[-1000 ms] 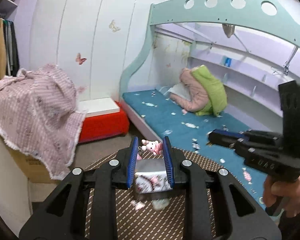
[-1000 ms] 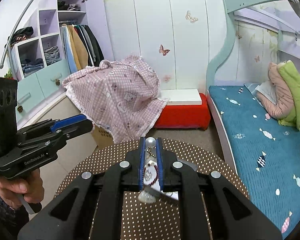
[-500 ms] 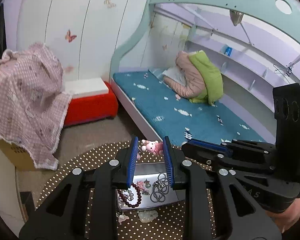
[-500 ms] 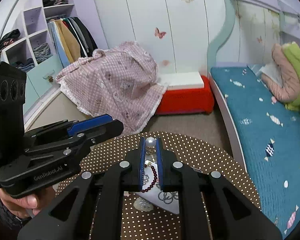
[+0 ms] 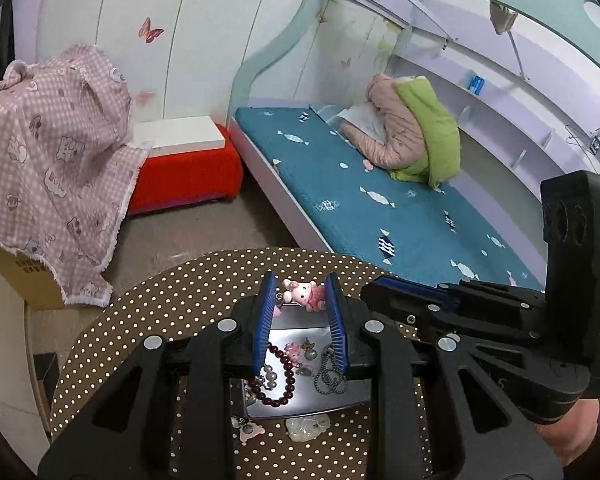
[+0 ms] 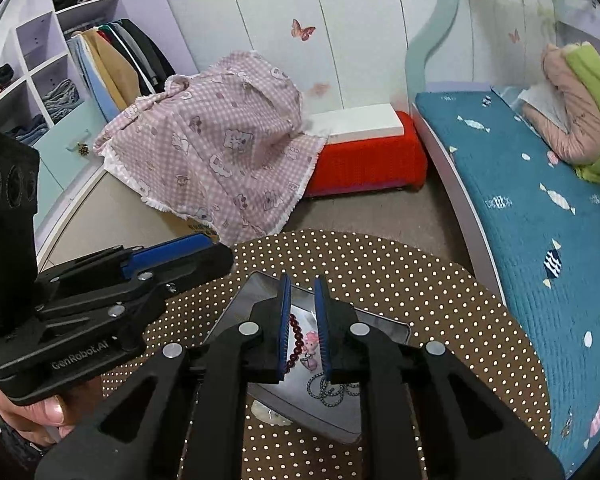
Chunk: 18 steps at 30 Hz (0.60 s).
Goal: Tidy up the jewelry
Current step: 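Carry both pieces over the tin box and open both tools, then withdraw both tools back from the tin box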
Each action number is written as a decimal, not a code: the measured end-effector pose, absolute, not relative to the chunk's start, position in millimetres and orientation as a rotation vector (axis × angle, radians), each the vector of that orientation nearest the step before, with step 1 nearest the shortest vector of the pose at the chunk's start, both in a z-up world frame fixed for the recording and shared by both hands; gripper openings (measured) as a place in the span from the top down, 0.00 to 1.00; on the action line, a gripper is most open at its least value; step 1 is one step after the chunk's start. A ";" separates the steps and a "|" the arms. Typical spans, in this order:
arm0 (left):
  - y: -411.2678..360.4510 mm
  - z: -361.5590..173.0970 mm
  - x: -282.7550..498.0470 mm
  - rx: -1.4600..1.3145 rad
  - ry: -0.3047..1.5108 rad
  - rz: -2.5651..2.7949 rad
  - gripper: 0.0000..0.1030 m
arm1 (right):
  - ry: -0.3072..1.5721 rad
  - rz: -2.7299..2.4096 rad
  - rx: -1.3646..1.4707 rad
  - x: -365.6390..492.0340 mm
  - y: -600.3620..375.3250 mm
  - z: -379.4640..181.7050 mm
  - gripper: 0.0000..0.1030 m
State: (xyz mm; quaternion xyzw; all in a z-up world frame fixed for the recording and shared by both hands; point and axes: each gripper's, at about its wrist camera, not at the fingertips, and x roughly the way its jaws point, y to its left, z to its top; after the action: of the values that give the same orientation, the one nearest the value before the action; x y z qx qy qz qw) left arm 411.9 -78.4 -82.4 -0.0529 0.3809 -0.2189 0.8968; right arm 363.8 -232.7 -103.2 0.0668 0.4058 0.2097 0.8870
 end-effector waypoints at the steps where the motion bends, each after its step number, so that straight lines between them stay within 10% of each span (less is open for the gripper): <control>1: -78.2 -83.0 411.8 -0.107 0.790 -0.453 0.73 | 0.847 0.436 0.140 363.8 -233.2 -103.7 0.86; 6: -73.7 -78.6 404.1 -0.101 0.762 -0.420 0.32 | 0.849 0.415 0.155 362.5 -237.7 -103.2 0.71; 8: -70.8 -75.1 400.8 -0.104 0.747 -0.415 0.19 | 0.836 0.385 0.165 359.9 -242.1 -100.2 0.47; 13: -62.3 -60.7 388.7 -0.088 0.698 -0.365 0.10 | 0.792 0.333 0.194 351.1 -255.6 -91.3 0.09; 18: -57.7 -44.3 366.7 -0.032 0.627 -0.298 0.06 | 0.785 0.324 0.228 343.5 -263.3 -81.4 0.07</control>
State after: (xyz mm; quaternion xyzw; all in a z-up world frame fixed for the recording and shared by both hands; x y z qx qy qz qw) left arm 366.7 -57.7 -44.3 -0.0158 0.3073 -0.1460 0.9402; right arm 343.5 -263.3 -81.4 0.1105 0.3802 0.1570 0.9048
